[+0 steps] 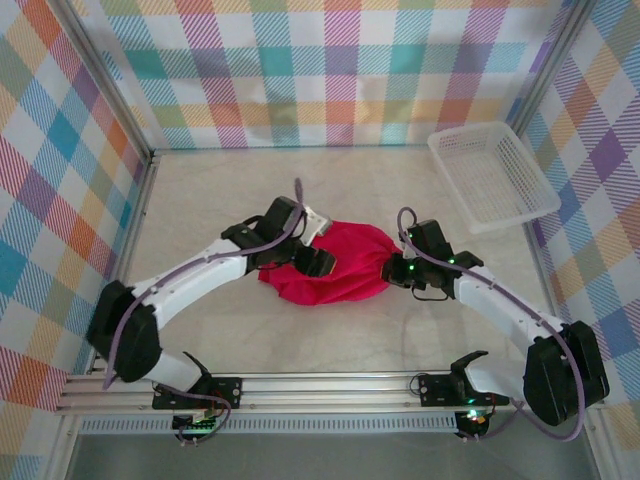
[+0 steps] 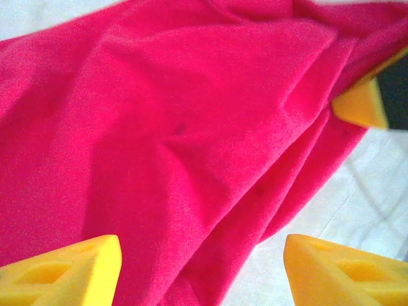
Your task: Fold the inside-out t-shirt
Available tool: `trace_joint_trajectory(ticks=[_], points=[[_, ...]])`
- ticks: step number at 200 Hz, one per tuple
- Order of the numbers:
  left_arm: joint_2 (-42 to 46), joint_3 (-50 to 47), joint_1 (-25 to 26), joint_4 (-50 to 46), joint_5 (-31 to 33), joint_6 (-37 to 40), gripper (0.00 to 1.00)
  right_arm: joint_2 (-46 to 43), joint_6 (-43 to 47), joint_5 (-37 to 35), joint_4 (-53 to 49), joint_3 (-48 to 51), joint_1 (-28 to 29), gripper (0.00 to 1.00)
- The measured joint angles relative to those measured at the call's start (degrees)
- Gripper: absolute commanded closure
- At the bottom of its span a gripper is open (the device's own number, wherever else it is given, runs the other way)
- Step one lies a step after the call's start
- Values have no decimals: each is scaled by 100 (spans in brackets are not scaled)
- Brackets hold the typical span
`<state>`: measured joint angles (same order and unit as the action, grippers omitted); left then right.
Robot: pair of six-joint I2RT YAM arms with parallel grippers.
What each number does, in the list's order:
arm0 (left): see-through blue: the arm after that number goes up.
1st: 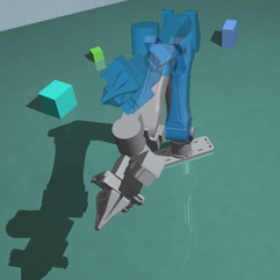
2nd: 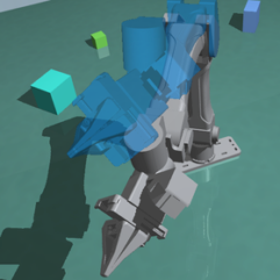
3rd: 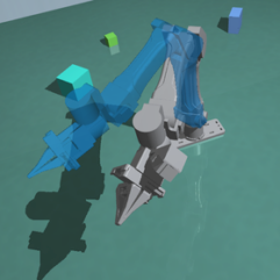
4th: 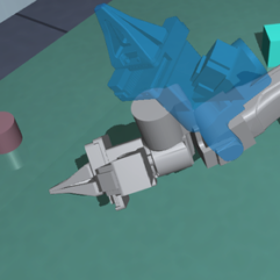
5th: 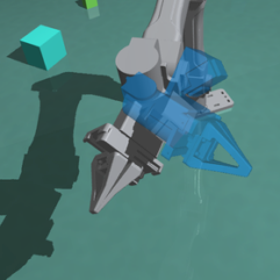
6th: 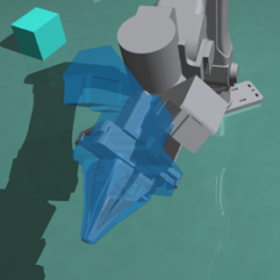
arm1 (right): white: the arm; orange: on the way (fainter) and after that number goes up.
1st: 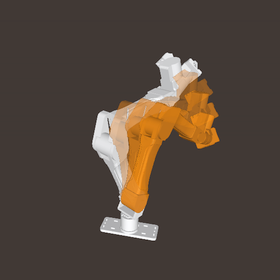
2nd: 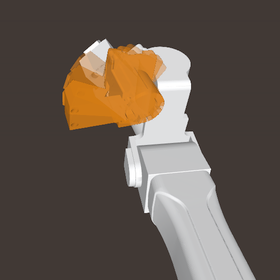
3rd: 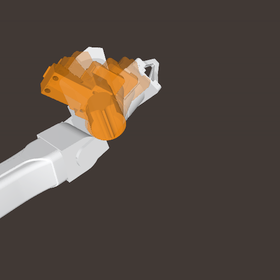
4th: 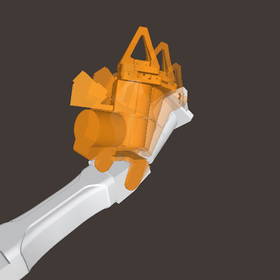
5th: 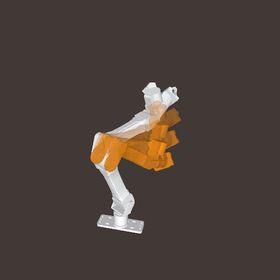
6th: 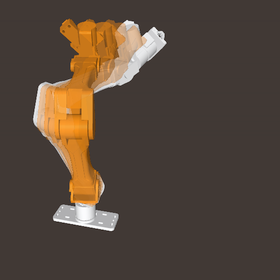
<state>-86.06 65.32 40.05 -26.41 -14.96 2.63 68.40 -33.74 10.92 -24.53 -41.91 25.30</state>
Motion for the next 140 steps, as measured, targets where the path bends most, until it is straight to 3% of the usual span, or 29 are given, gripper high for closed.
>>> trace_joint_trajectory(ticks=[42,68,94,130,140], points=[[-728,74,271,79,-310,942,25,-46,28,-44,-79,-39,0,100],[-1093,286,323,203,-444,1130,29,-55,42,-50,-118,-94,-26,100],[-1460,564,328,280,-420,1272,45,-55,72,-66,-192,-179,-76,100],[-1781,791,282,254,-411,1333,100,-122,168,-87,-267,-286,-177,100],[-1805,813,249,245,-431,1342,100,-153,170,-90,-295,-289,-216,100]])
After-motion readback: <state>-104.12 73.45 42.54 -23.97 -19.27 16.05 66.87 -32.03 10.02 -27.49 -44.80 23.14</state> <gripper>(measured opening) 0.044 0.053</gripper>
